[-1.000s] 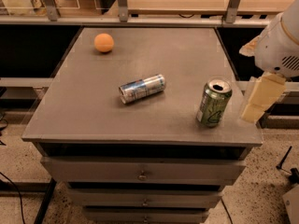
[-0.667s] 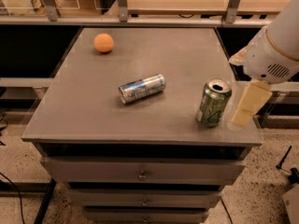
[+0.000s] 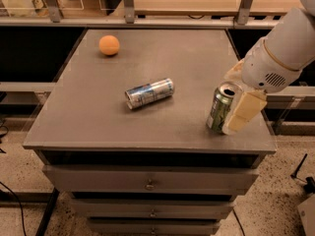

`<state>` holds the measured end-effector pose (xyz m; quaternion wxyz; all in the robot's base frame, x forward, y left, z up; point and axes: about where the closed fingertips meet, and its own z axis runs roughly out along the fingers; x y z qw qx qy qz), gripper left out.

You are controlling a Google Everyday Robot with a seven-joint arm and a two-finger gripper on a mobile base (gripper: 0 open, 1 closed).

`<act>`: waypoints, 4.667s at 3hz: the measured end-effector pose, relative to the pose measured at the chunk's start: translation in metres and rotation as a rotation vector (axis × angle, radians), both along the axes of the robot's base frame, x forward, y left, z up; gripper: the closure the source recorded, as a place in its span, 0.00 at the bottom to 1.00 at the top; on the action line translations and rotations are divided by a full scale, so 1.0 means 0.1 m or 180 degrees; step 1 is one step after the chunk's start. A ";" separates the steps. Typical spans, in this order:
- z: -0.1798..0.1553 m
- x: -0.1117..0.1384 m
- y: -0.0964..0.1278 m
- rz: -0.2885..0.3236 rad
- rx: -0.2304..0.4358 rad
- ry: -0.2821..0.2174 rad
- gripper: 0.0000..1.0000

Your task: Move green can near orange

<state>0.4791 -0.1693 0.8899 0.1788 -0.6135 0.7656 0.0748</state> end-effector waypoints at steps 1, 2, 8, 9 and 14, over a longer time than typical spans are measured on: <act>-0.01 0.01 0.13 0.0083 0.0075 0.0034 0.40; -0.01 0.01 0.14 0.0083 0.0070 0.0029 0.64; 0.63 1.23 1.22 0.0777 -0.0004 -0.0357 1.00; 0.68 1.51 1.58 0.0972 -0.0046 -0.0412 1.00; 0.42 2.35 2.62 0.0738 0.0532 -0.0432 1.00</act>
Offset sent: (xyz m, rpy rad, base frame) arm 0.0011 0.0111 -0.0010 0.0201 0.0091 0.0220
